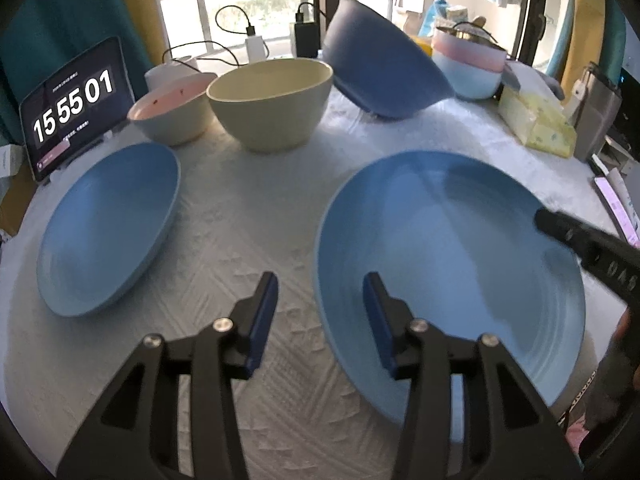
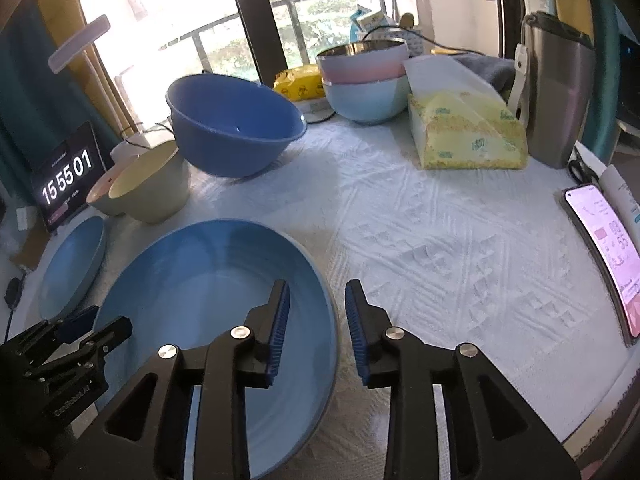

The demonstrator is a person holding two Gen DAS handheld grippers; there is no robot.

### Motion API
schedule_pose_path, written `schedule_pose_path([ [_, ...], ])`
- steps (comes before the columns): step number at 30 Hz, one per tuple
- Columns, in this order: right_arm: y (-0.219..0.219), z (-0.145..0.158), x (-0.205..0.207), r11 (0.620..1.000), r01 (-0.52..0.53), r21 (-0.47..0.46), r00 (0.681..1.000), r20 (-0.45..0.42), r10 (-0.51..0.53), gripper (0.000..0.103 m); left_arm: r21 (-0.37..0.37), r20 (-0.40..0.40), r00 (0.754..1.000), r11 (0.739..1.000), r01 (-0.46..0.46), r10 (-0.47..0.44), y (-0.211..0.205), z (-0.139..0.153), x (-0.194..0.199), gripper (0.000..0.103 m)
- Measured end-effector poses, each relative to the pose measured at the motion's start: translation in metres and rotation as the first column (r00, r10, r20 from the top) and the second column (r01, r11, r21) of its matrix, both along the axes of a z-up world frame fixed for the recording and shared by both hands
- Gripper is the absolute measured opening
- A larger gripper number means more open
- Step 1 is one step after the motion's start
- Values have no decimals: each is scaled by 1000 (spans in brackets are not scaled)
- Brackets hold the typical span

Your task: Organize plates and bowls

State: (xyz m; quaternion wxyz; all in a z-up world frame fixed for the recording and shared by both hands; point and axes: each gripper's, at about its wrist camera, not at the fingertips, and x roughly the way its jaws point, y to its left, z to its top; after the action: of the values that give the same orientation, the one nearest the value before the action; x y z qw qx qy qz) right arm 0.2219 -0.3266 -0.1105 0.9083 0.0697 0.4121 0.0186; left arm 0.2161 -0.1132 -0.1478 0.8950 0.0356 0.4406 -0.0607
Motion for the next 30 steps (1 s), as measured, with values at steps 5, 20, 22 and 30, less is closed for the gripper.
schedule_pose_path([
  [5, 9, -7, 0, 1000, -15, -14, 1000, -17, 15, 33, 18, 6, 1000, 1000, -6, 6, 2, 1, -1, 46],
  [20, 29, 3, 2, 999, -16, -39, 1000, -10, 15, 35, -19, 64, 996, 998, -62, 63, 34, 16, -7, 46],
  [22, 30, 10, 0, 999, -6, -46, 1000, 11, 7, 36, -29, 84, 994, 998, -63, 65, 38, 21, -10, 46],
  [30, 50, 26, -3, 997, -36, -71, 998, 42, 39, 37, -57, 137, 987, 995, -79, 87, 59, 34, -21, 46],
])
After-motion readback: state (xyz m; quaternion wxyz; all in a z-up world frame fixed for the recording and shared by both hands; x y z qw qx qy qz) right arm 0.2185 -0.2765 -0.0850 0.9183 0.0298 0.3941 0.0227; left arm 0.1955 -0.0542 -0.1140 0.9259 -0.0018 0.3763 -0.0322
